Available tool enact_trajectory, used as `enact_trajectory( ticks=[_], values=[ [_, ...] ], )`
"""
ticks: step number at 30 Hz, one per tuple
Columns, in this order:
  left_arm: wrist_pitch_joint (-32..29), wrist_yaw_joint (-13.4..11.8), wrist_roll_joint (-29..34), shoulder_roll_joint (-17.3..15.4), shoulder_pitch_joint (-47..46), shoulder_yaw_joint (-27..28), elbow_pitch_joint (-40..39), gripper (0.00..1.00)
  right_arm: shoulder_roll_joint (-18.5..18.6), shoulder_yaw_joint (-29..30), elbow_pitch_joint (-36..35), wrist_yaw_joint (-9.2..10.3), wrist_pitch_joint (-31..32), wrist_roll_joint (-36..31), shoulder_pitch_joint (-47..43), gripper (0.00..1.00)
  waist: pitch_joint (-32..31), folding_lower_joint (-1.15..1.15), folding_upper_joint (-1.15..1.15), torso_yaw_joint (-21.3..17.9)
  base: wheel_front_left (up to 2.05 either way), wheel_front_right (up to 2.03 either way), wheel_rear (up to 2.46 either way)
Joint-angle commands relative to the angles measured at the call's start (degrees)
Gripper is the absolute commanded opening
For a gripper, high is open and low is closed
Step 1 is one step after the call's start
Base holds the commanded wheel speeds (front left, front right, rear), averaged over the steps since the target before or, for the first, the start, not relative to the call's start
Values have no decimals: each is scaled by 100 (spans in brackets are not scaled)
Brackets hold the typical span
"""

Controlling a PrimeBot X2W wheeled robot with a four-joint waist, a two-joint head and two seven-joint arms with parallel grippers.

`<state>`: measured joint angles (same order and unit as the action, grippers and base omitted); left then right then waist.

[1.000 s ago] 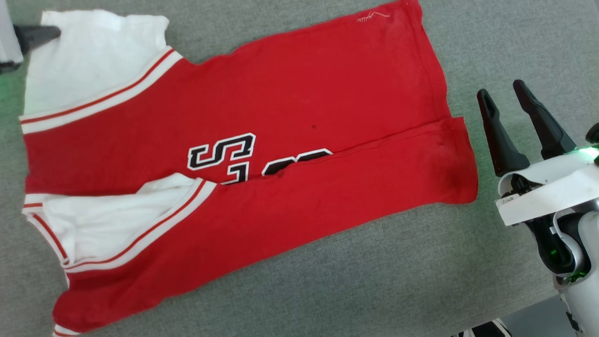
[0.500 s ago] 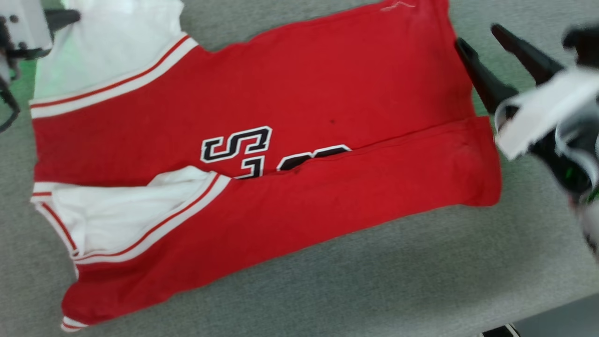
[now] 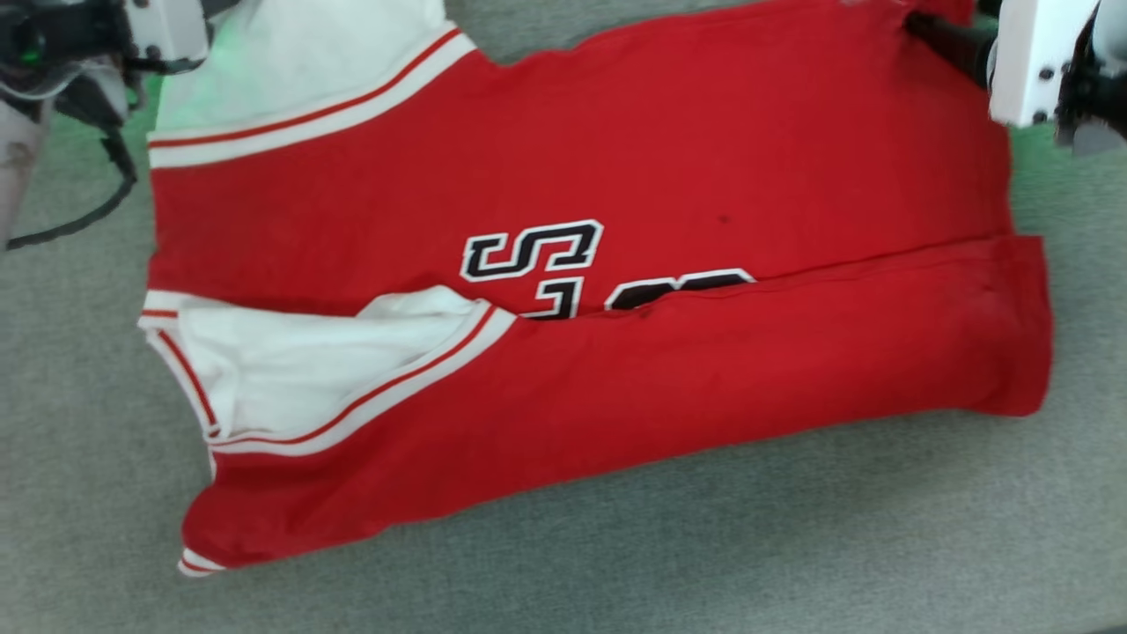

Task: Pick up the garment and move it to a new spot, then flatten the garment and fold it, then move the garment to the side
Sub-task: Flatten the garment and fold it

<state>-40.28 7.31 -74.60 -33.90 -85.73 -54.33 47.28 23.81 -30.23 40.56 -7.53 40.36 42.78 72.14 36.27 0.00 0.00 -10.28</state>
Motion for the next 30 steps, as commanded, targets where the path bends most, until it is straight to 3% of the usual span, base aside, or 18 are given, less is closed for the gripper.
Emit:
enact_trajectory(
  ticks=[1, 2, 3, 9, 18, 22, 30],
  values=[
    [-55, 25, -40, 109, 221, -133, -17, 0, -82, -59, 168, 9, 40, -8, 3, 100, 89, 0, 0, 131, 0, 0, 0],
    [-24, 25, -67, 116, 235, -128, -59, 0, -110, -112, 229, 9, 78, -21, 36, 65, 90, 0, 0, 156, 0, 0, 0],
    [7, 25, -106, 120, 259, -126, -101, 0, -121, -148, 310, 8, 103, -14, 52, 0, 87, 0, 0, 180, 0, 0, 0],
    [379, 26, -298, 116, 355, -34, -311, 0, 15, -290, 306, 9, -175, 117, -24, 0, -107, 0, 0, 336, 0, 0, 0],
    [1153, 26, -929, -83, 1024, 198, -1491, 0, 552, -468, -204, 8, -776, 772, -705, 0, -1291, 0, 0, 783, 0, 0, 0],
    [1336, 22, -1099, -437, 1528, 153, -2439, 0, 917, -507, -598, 9, -897, 1108, -1200, 0, -1696, 0, 0, 969, 0, 0, 0],
    [2170, 22, -1302, -1486, 2916, 201, -4079, 0, 1711, -297, -1665, 9, -1081, 1641, -2450, 0, -2068, 0, 0, 1198, 0, 0, 0]
  ],
)
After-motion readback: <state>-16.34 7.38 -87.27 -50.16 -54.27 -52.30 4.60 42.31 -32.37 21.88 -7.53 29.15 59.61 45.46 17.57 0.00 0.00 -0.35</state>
